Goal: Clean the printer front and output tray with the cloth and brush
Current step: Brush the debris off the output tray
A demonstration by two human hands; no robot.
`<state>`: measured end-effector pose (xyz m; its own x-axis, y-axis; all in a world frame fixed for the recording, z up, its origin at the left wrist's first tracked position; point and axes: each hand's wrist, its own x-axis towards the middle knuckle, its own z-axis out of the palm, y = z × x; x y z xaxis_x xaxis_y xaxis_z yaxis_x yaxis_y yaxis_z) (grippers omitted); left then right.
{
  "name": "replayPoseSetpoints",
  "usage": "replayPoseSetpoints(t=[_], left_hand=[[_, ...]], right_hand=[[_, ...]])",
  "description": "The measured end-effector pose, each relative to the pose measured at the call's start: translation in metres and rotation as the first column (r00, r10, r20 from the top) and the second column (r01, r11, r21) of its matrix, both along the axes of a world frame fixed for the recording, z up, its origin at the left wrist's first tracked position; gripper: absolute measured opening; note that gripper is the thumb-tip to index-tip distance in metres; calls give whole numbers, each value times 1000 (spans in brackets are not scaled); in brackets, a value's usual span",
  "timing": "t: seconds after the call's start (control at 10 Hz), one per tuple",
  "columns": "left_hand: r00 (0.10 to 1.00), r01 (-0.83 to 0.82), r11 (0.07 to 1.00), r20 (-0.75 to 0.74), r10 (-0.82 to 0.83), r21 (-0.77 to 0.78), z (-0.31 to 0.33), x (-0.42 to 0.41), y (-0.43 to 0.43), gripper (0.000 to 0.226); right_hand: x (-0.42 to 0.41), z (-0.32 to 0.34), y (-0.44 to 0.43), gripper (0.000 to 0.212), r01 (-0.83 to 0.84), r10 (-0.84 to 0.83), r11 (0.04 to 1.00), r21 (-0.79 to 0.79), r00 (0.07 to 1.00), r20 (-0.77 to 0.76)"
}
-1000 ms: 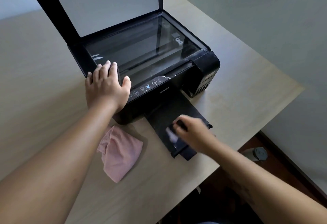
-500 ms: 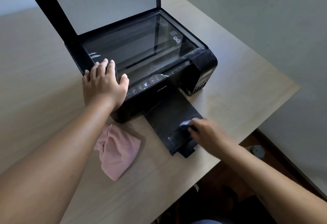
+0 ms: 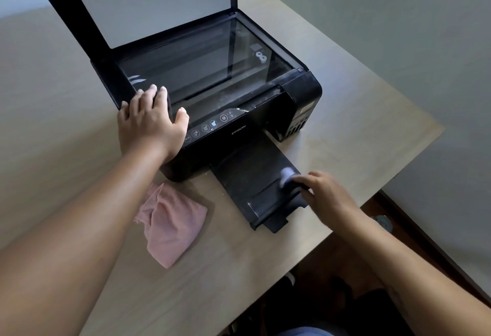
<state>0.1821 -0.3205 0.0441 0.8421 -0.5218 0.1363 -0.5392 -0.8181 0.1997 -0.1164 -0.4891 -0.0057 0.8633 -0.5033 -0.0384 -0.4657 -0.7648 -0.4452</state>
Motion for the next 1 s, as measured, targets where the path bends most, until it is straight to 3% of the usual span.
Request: replayPoseSetpoints(t=[0.1, 0.2, 0.3, 0.4, 0.5, 0.6, 0.7, 0.8, 0.9, 1.0], left_hand=[[1000, 0, 1000, 0, 0, 0, 0, 0, 1, 67], [1000, 2, 1000, 2, -2, 1, 0, -1, 0, 67], [1000, 0, 1000, 2, 0, -1, 0, 0, 0, 67], [1000, -1, 1000, 1, 1, 0, -1, 0, 1, 67], [1000, 0, 1000, 3, 0, 4, -1, 0, 0, 67], [1000, -3, 1000, 2, 3, 8, 0, 0, 0, 67], [1000, -5, 1000, 4, 5, 5, 0, 0, 0, 67], [1000, -5, 1000, -1, 5, 6, -1, -1, 0, 67], [1000, -4, 1000, -3, 4, 3, -1, -1, 0, 67], [1000, -3, 1000, -3, 3, 1, -1, -1, -1, 67]], right_hand=[[4, 0, 13, 29, -161, 160, 987, -10, 985, -60], [8, 2, 13, 26, -165, 173, 982, 96, 982, -77], [5, 4, -2, 23, 199, -210, 961, -193, 977, -41], [19, 7, 30, 18, -71, 73, 997, 25, 994, -81], [26, 10, 48, 14, -114, 129, 904, 411, 992, -9], [24, 11, 14, 13, 334, -357, 892, 304, 934, 22], [20, 9, 1, 23, 417, -424, 899, -133, 905, -30], [34, 3, 44, 39, -56, 53, 998, -17, 991, -124], [41, 10, 55, 27, -168, 190, 939, 299, 981, -47], [39, 10, 11, 21, 196, -192, 979, 58, 979, -75]])
